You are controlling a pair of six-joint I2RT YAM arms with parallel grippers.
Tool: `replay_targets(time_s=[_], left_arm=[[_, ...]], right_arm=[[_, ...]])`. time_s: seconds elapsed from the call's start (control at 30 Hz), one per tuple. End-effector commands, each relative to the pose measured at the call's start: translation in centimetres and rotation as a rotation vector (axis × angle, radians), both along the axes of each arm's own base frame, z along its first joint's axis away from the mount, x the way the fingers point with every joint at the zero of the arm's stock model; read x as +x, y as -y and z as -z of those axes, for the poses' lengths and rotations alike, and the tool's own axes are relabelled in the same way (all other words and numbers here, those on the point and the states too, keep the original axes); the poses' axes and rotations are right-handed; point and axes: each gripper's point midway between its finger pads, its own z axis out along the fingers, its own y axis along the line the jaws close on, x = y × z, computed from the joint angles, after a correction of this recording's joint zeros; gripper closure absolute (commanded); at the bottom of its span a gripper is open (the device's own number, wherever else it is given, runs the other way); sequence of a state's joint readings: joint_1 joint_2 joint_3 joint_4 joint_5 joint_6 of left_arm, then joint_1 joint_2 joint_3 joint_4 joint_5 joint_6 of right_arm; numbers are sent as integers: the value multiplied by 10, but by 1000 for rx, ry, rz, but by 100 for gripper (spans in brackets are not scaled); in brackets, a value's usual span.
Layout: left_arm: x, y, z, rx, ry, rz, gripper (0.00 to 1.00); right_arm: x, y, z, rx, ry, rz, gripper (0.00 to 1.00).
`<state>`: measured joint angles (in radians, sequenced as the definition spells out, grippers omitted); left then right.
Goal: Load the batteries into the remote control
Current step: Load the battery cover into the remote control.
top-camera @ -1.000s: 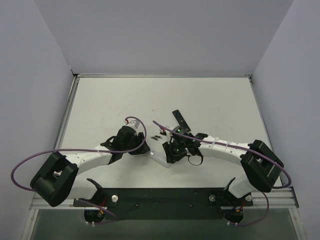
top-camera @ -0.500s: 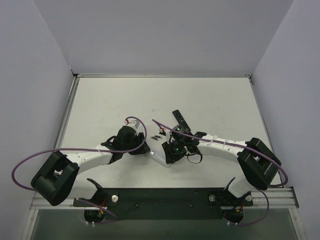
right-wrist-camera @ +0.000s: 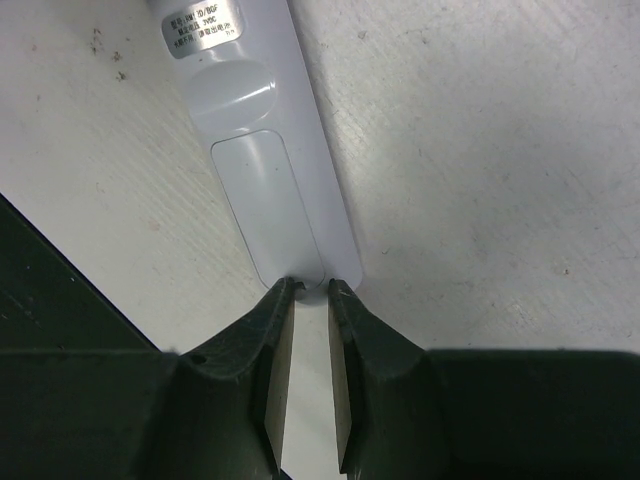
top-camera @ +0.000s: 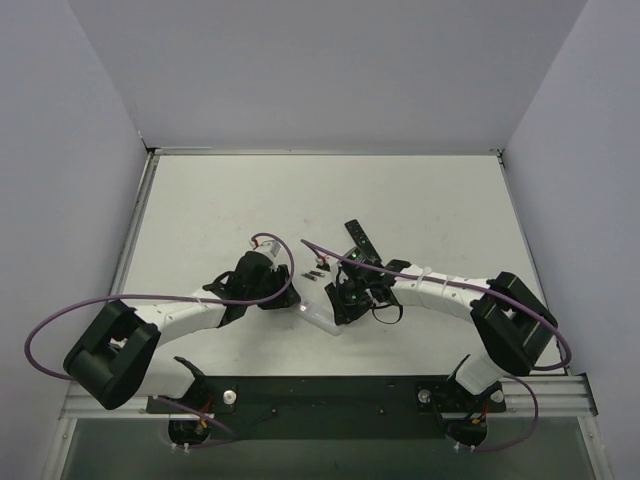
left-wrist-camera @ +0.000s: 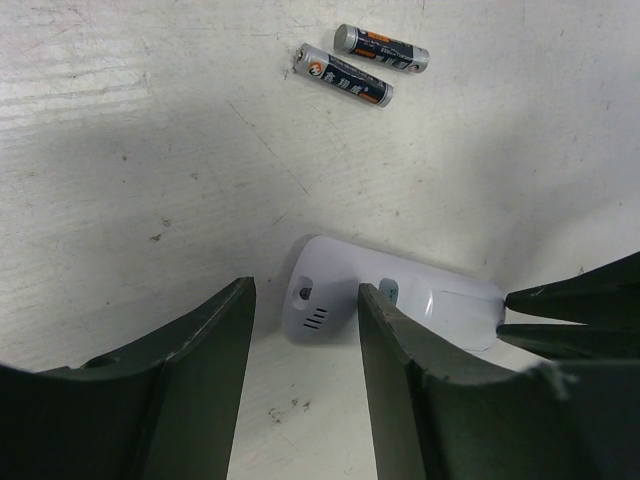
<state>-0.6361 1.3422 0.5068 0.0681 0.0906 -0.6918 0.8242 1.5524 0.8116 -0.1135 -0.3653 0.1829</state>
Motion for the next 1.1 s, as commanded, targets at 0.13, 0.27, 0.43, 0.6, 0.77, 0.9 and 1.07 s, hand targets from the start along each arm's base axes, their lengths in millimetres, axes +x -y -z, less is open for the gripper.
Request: replay_targets(time_s=[0.13,0.27,0.43,0.6,0.77,0.9,1.07], left_arm=[[10,11,-14,-27,41,20,45],[9,11,-14,-33,38,18,44],[8,8,-16,-47,46,-6,44],[10,-4,-29,-51,98,-68,41],[16,-28,-62,-56,208,-175,31],[17,-52,-92,-44,291,-256,22],[12,-88,-139,-31,421,-370,13]], right_arm=[[-5,9,19,-78,-45,-27,84],[-5,6,25,-125,-43,-34,84],[-6,11,32,-212,-32,-33,83],[-2,11,17,-211,-1,-22,83],[12,-6,-28,-100,87,-4,78],[28,-15,-76,-10,190,25,73],[52,-1,-119,28,325,135,69]])
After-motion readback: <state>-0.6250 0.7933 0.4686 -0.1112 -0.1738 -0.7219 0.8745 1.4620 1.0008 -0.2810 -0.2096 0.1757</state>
